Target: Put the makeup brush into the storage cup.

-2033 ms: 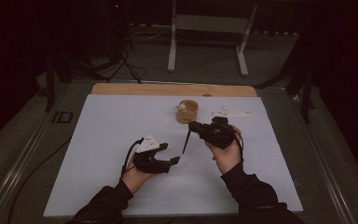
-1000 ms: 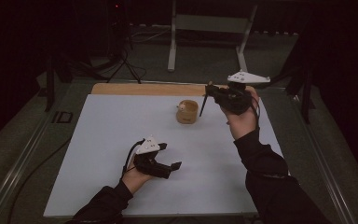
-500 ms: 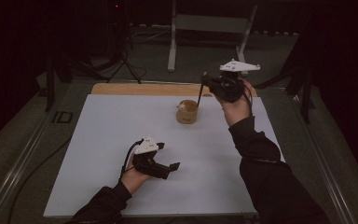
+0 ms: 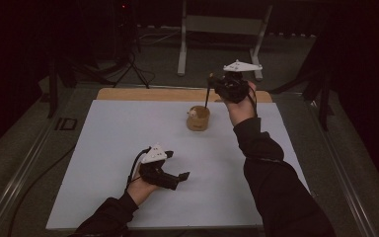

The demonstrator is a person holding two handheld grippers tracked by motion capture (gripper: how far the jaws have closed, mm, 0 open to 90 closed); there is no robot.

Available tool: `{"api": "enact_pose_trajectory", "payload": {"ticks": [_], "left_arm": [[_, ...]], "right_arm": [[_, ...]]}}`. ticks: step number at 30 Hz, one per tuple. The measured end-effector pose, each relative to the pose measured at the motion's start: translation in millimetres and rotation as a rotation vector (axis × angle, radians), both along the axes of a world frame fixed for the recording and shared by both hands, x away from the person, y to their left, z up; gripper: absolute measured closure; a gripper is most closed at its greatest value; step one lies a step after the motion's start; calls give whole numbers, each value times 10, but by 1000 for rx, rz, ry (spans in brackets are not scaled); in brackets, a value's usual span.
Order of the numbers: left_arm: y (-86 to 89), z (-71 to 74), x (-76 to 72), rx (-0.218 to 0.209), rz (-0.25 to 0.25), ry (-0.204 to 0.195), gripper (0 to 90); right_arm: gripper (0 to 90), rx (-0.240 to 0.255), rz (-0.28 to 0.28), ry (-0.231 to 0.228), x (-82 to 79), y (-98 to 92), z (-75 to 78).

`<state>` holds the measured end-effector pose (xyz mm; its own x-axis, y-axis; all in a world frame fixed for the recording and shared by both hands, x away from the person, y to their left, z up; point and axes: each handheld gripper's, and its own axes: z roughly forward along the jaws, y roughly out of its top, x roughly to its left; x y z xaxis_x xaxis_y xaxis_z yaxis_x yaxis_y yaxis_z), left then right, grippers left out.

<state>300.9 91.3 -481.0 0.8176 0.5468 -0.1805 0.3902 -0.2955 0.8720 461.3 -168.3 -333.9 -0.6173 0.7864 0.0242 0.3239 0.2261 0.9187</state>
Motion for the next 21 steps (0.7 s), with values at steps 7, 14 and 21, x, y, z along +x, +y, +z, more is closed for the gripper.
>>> {"api": "enact_pose_trajectory", "payload": {"ticks": [7, 14, 21], "left_arm": [[25, -1, 5, -9, -2, 9, 28], [32, 11, -8, -2, -3, -2, 28], [51, 15, -13, -4, 0, 2, 28]], "right_arm": [[843, -20, -18, 36, 139, 34, -136], [843, -33, -26, 68, 237, 110, -286], [843, -67, -34, 106, 306, 194, -441]]}}
